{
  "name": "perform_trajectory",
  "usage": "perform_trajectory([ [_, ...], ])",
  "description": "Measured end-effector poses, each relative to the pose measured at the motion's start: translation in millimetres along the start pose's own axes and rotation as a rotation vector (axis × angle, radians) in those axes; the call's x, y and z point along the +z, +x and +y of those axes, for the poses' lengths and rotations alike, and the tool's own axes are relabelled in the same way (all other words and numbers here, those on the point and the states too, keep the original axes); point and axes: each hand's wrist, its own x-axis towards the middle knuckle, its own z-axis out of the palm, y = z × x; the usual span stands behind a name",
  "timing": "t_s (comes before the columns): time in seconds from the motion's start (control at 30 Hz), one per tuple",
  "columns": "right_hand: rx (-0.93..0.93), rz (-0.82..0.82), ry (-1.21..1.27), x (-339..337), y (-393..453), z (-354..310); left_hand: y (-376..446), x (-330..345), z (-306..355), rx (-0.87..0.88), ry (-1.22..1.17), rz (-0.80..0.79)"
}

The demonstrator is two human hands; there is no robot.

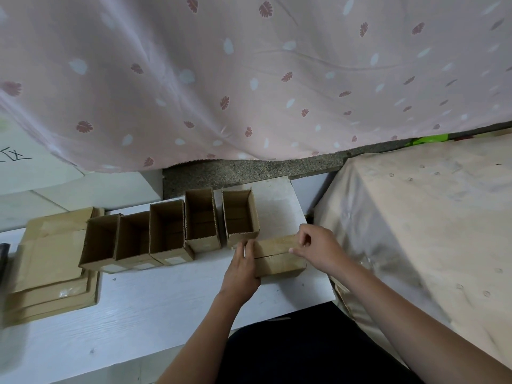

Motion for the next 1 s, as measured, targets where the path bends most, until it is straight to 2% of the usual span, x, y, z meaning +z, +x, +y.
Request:
perform_trajectory([
  [0.23, 0.055, 0.056, 0.112, -13, 0, 6, 3, -4, -1, -0.039, -0.001, -0.006],
  [0.37, 0.060, 0.071, 0.061, -24, 3, 12, 4, -4, -3, -0.060, 0.012, 0.002],
  [0.53, 0.218, -0.080, 0.116, -27, 6, 20, 4, -4, 0, -0.023, 0.155, 0.004],
  [0.63, 0.248, -0.159, 0.165, -23, 5, 17, 3, -3, 11, 0.077, 0.241, 0.025],
  [0.8, 0.096, -0.007, 0.029, -12, 5, 11, 5, 10, 29, 0.223, 0.279, 0.001],
  [0.93, 0.039, -0.104, -0.045, -6, 6, 3, 8, 17, 25, 0.221, 0.405, 0.015],
  [1.0, 0.052, -0.091, -0.098, -4, 7, 3, 7, 23, 23, 0.210, 0.427, 0.013],
])
